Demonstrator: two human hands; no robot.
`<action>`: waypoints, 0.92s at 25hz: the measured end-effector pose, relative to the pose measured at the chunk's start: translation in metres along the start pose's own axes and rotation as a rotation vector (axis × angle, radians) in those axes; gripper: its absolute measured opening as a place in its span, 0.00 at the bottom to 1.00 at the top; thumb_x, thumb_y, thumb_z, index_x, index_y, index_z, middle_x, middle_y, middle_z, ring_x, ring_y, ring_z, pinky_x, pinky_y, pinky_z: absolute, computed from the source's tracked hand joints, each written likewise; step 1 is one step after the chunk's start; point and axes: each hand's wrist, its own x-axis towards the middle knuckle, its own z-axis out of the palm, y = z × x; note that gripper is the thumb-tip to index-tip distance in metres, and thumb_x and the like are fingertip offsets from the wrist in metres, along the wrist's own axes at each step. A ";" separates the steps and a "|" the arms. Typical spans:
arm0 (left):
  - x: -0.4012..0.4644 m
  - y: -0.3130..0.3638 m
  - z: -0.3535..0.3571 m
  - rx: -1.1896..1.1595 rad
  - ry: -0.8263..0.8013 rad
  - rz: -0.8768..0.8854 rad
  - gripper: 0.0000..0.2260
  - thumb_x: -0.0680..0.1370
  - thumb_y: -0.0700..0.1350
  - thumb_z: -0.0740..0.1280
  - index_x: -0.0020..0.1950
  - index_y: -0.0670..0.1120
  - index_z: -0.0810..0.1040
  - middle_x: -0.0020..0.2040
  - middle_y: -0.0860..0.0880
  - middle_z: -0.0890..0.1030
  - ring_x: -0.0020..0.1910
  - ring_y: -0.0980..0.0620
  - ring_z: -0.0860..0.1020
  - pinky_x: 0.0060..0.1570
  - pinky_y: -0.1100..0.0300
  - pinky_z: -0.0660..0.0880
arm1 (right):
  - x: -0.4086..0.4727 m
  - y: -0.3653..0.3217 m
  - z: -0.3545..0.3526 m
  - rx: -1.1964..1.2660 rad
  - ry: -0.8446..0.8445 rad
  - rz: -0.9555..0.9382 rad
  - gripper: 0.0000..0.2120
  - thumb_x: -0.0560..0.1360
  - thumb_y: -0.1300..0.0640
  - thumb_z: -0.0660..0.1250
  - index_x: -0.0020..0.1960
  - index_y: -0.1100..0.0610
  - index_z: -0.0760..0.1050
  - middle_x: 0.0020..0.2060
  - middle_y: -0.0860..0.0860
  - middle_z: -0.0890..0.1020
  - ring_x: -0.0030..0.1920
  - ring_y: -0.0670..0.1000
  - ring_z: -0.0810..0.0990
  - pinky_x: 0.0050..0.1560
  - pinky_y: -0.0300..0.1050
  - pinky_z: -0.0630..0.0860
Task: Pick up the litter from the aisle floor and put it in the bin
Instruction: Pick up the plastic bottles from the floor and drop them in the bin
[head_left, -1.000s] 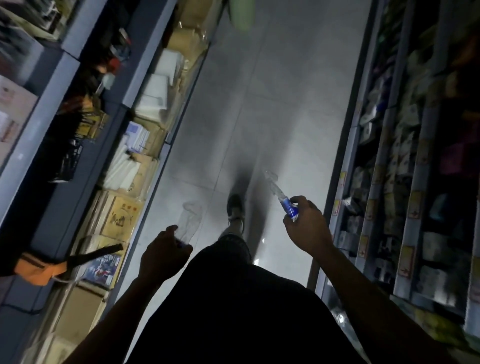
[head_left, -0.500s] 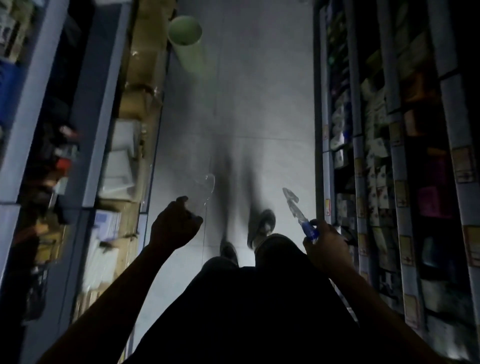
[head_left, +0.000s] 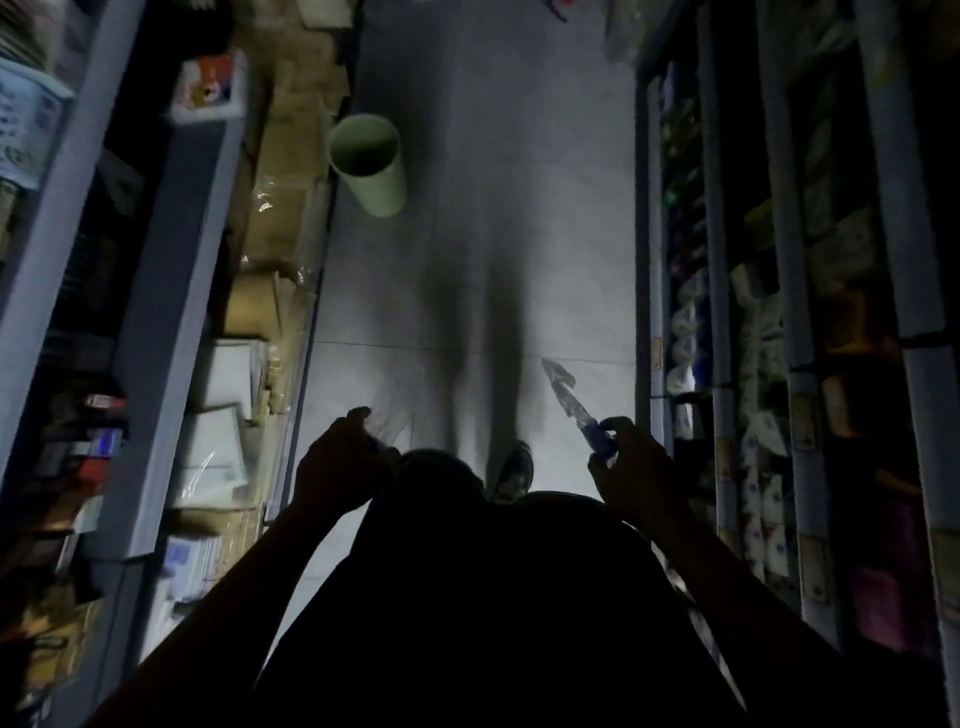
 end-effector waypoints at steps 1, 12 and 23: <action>0.011 0.004 -0.004 -0.012 0.001 -0.021 0.35 0.72 0.57 0.71 0.76 0.47 0.66 0.63 0.45 0.79 0.62 0.44 0.78 0.59 0.49 0.74 | 0.030 -0.015 -0.012 -0.030 -0.011 -0.034 0.17 0.74 0.54 0.71 0.62 0.51 0.74 0.51 0.53 0.81 0.48 0.59 0.82 0.47 0.55 0.80; 0.194 0.050 -0.102 -0.086 0.007 -0.193 0.31 0.73 0.54 0.69 0.73 0.46 0.68 0.59 0.44 0.81 0.57 0.44 0.80 0.56 0.50 0.77 | 0.308 -0.182 -0.080 -0.058 -0.014 -0.173 0.15 0.75 0.56 0.71 0.61 0.53 0.75 0.49 0.53 0.81 0.49 0.57 0.80 0.48 0.50 0.76; 0.471 0.191 -0.271 -0.017 0.062 -0.006 0.33 0.74 0.53 0.71 0.76 0.46 0.66 0.66 0.43 0.77 0.63 0.43 0.78 0.59 0.50 0.73 | 0.468 -0.221 -0.133 0.065 0.000 0.149 0.22 0.72 0.57 0.73 0.65 0.50 0.75 0.53 0.52 0.82 0.48 0.56 0.82 0.48 0.49 0.77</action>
